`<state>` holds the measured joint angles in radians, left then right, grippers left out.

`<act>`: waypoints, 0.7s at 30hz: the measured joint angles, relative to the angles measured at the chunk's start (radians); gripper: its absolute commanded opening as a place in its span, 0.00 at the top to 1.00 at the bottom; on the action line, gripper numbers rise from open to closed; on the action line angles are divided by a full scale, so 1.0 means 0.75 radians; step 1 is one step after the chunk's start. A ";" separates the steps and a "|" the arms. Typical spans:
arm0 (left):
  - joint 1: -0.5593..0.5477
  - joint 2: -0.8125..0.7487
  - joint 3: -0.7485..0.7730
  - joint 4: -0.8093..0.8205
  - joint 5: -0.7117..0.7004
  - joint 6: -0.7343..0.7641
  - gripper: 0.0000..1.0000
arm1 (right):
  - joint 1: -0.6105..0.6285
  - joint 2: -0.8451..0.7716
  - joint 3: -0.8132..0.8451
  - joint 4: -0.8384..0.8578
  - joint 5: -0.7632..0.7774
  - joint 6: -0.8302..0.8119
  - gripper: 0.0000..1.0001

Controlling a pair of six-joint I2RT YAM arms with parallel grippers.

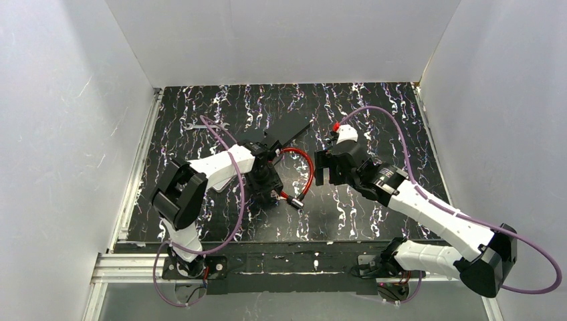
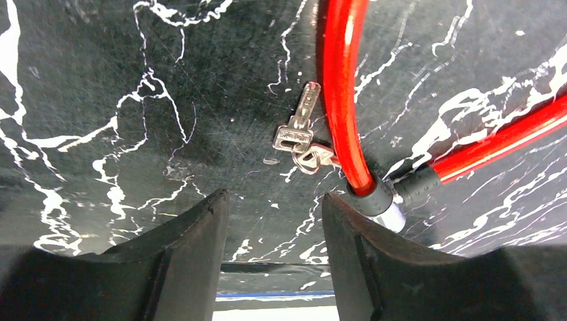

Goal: Unlock with the key

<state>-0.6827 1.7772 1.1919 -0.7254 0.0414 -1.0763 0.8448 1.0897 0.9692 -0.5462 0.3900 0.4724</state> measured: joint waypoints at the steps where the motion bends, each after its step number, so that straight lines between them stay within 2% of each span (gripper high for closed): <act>1: 0.000 0.006 -0.002 0.000 0.005 -0.036 0.54 | 0.000 0.002 0.007 -0.007 -0.001 -0.007 0.02; 11: 0.000 0.023 -0.022 0.022 0.009 -0.292 0.58 | 0.000 -0.015 0.013 -0.040 -0.008 -0.069 0.02; 21: 0.000 0.060 -0.037 0.059 -0.026 -0.380 0.61 | 0.000 -0.022 0.013 -0.049 -0.035 -0.154 0.02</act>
<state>-0.6827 1.8222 1.1644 -0.6810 0.0219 -1.3613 0.8448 1.0729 0.9787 -0.5827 0.3641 0.3572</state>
